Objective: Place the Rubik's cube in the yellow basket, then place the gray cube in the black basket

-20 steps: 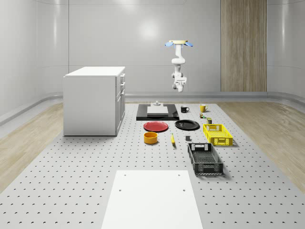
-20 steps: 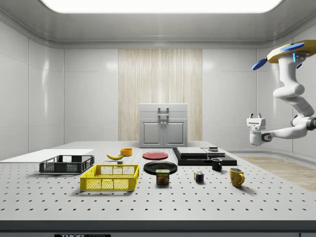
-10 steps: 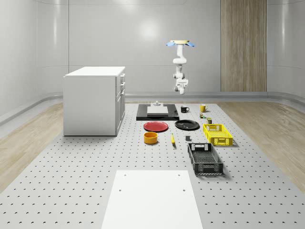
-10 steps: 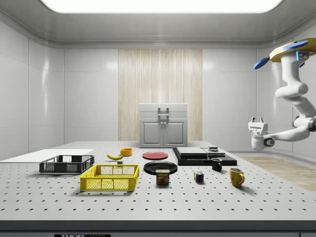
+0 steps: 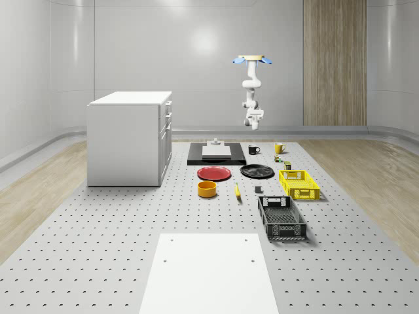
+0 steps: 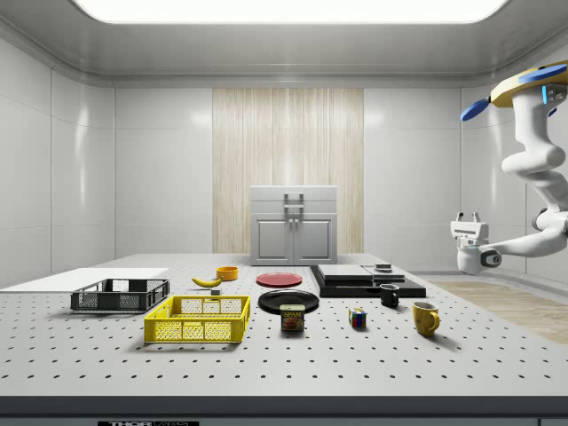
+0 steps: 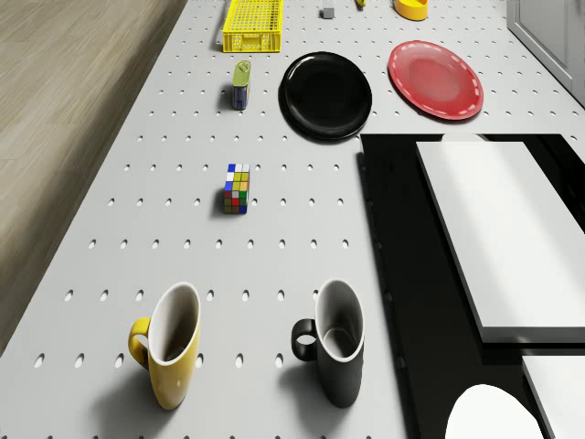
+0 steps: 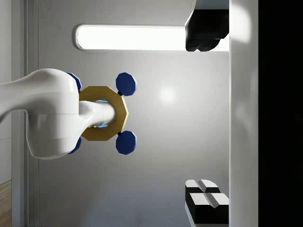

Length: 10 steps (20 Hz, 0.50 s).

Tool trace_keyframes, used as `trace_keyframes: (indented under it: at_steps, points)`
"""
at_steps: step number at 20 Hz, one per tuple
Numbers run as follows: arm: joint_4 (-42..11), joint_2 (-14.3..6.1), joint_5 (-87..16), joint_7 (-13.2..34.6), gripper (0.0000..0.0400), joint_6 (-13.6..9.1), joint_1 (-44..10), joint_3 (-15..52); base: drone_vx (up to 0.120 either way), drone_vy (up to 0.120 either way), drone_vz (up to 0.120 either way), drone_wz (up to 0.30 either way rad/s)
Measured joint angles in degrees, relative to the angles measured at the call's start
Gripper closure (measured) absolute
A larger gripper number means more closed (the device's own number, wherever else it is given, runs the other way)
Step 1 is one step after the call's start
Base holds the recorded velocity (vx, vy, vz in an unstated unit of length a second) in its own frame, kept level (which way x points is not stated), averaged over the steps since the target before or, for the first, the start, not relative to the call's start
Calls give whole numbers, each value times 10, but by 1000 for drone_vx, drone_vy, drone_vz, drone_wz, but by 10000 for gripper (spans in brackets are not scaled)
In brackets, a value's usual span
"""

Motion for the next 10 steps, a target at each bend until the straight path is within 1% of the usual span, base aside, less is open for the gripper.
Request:
trace_keyframes:
  at_steps: [10]
  points:
    - [-2,-3,-1,0,0,4,-1,1,120,120,0,0]
